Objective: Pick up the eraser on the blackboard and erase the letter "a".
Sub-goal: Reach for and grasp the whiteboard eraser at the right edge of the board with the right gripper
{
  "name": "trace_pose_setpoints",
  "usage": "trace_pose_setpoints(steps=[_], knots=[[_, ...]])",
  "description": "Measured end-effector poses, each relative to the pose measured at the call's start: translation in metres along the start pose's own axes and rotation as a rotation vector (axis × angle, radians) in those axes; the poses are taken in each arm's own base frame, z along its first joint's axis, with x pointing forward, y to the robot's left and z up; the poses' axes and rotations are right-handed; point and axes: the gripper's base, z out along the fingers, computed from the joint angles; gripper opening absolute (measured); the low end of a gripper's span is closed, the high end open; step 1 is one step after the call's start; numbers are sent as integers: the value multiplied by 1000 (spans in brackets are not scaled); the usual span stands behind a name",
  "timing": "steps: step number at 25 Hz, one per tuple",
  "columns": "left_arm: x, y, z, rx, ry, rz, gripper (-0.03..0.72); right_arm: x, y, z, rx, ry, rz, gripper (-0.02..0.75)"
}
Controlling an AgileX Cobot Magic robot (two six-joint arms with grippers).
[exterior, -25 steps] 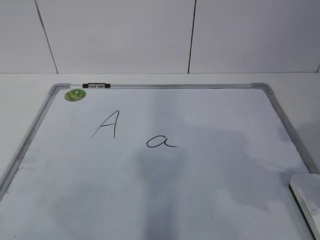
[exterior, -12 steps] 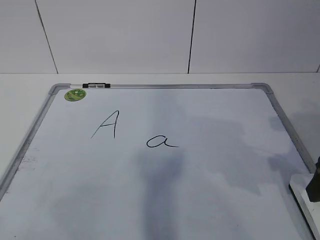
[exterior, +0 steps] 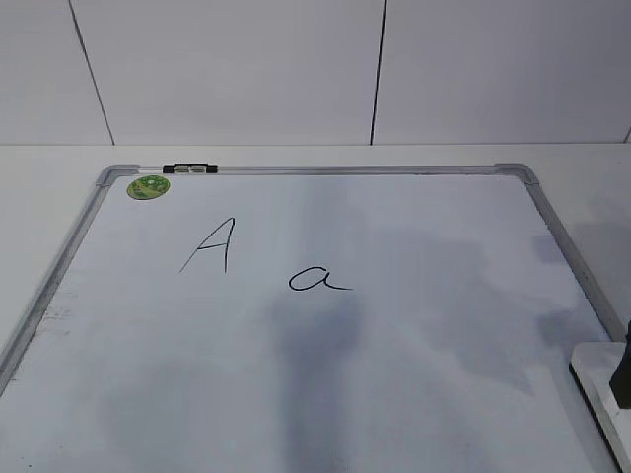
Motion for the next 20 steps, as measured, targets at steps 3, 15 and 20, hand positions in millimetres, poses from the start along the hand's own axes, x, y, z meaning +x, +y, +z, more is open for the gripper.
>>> trace_pose_setpoints(steps=[3, 15, 20], knots=[[0, 0, 0, 0, 0, 0, 244, -1, 0, 4, -1, 18, -2, 665], [0, 0, 0, 0, 0, 0, 244, -5, -1, 18, -15, 78, -36, 666], [0, 0, 0, 0, 0, 0, 244, -6, -1, 21, -15, 84, -37, 666]])
